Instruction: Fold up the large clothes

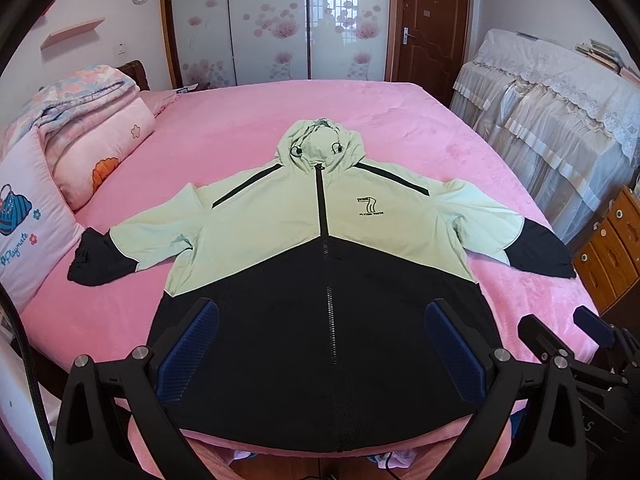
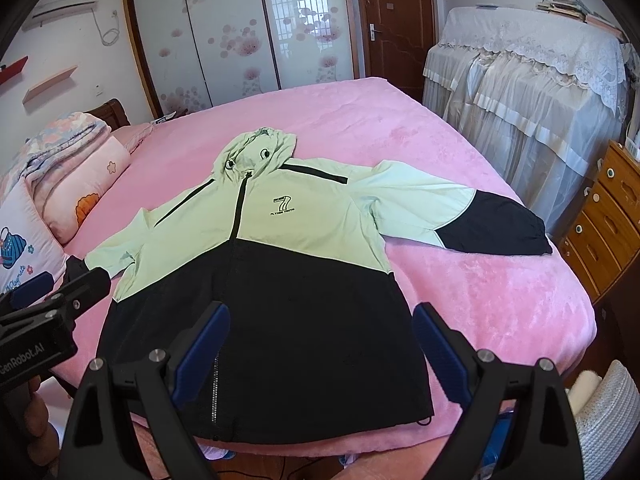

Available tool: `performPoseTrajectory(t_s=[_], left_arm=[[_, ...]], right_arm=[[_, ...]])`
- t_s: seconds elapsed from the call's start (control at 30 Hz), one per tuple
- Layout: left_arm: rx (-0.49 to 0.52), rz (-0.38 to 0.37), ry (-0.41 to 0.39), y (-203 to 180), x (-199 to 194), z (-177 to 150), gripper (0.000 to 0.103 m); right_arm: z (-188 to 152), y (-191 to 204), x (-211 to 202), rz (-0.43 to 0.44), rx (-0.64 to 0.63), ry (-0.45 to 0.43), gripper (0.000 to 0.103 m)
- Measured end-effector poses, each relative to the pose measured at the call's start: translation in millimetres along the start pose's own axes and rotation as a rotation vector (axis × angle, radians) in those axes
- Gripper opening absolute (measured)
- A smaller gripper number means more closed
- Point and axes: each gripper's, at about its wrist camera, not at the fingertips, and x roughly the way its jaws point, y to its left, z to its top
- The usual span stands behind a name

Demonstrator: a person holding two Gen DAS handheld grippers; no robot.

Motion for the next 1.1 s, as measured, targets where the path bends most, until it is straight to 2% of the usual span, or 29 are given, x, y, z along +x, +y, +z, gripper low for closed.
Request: performPoseTrajectory(t_s=[0.23,0.33,0.5,0.7,0.87,0.97,1.1], left_arm=[[-0.033,-0.059,-0.022,2,-7,4,0.103],[-0.039,-0.059,-0.037,2,-9,8,0.103],[-0.007,-0.01,-0.046,-6,-5,20,0.102],[0.03,-0.016,-0.055,-24,3,42,0.102],[0.068,-0.027,-0.109,-44,5,68,0.102],[0.112,0.007,-0.161,-63,7,84,0.102],[0.146,-0.009,-0.178,-87,16,108,0.102]], right_arm=[[0,0,0,-0.004,0.001,-0.001,0.094],[0,-4,-2,-0.004,0.003,-0.011,0.094],[6,-11,-3,0.004,0.003,-0.025,0.094],[28,-25,-5,0.018,-0.009,-0.063,0.094],[52,-46,-3,-0.011,-0.007,-0.099,0.094],[67,-64,-1,-0.03,0.004,-0.129,0.094],[89,-91,4,-0.043,0.042,-0.145,0.094]])
